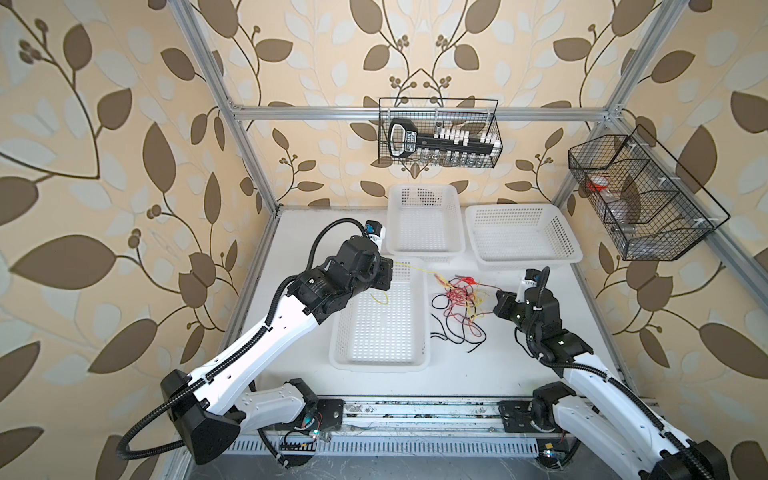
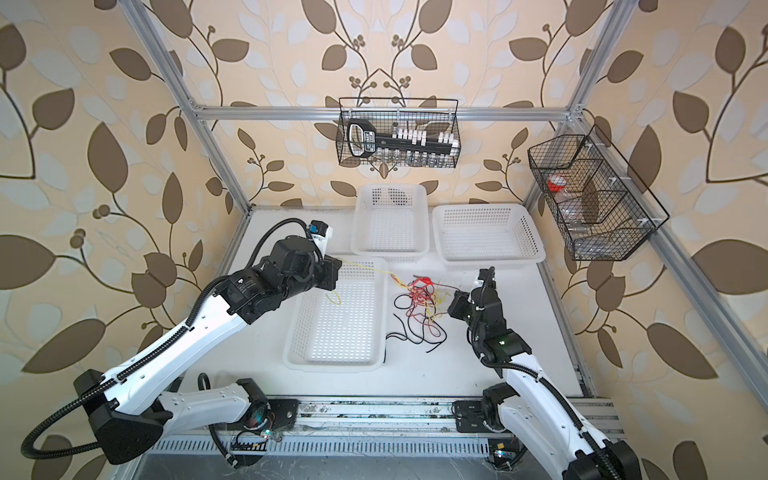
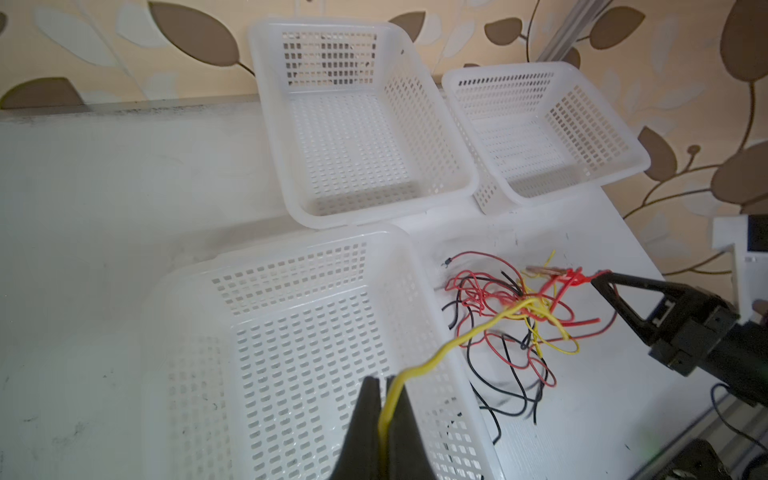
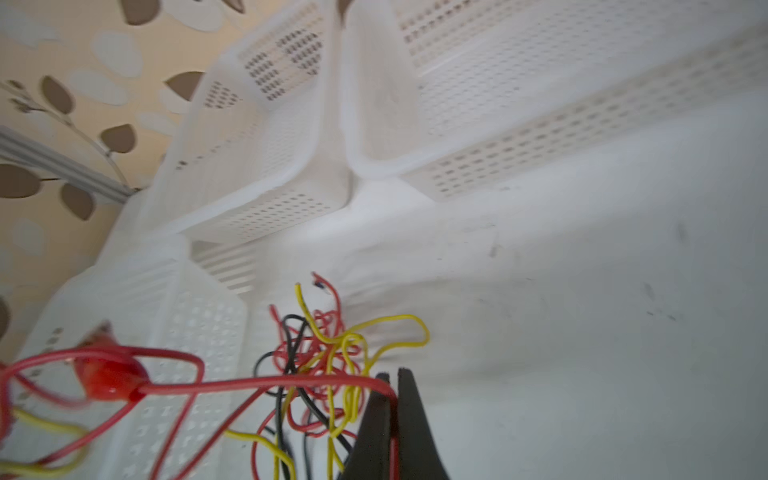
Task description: Untangle the cables
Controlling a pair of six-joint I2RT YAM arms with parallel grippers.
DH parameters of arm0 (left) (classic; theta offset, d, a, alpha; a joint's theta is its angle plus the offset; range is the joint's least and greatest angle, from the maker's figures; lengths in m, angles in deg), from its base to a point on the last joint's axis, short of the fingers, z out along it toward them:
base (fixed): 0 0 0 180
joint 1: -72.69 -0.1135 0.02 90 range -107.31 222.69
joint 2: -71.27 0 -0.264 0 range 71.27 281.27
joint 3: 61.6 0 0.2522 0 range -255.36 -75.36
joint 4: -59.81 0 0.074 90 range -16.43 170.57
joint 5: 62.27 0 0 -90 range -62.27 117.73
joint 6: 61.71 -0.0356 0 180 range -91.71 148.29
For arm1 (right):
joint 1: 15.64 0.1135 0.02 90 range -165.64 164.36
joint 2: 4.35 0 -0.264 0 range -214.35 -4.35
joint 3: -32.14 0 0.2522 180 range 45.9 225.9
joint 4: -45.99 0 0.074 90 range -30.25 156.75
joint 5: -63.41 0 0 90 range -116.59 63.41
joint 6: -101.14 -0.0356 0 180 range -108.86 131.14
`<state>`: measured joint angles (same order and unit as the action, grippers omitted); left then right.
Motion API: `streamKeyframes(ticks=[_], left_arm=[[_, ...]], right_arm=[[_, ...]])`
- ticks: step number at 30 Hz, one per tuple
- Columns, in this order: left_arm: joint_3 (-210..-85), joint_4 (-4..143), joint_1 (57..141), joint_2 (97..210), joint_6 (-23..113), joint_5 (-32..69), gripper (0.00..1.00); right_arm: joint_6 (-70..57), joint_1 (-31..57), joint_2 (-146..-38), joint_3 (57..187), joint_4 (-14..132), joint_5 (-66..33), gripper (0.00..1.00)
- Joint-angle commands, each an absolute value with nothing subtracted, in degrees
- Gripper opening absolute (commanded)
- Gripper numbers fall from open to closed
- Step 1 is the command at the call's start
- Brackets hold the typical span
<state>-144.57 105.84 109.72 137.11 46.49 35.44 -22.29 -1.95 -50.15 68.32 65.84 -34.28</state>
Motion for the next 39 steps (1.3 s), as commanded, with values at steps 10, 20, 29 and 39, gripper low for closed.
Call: streamKeyframes(ticks=[10,20,29,39], left_arm=[[-143.2,94.9,108.1,137.9,49.0,30.2,0.00],[-142.9,93.9,108.8,141.3,48.5,31.3,0.00],[-142.7,93.4,108.8,144.3,48.9,31.2,0.00],[-142.5,94.0,108.7,144.2,48.9,32.2,0.00]], right_arm=[[-18.2,-2.2,-41.9,67.3,68.0,-35.2,0.00],[-14.8,4.7,-43.3,69.4,63.8,-34.9,0.00],[-11.6,8.8,-43.1,71.1,60.8,-31.7,0.00],[-12.8,9.2,-43.3,72.2,58.5,-29.7,0.00]])
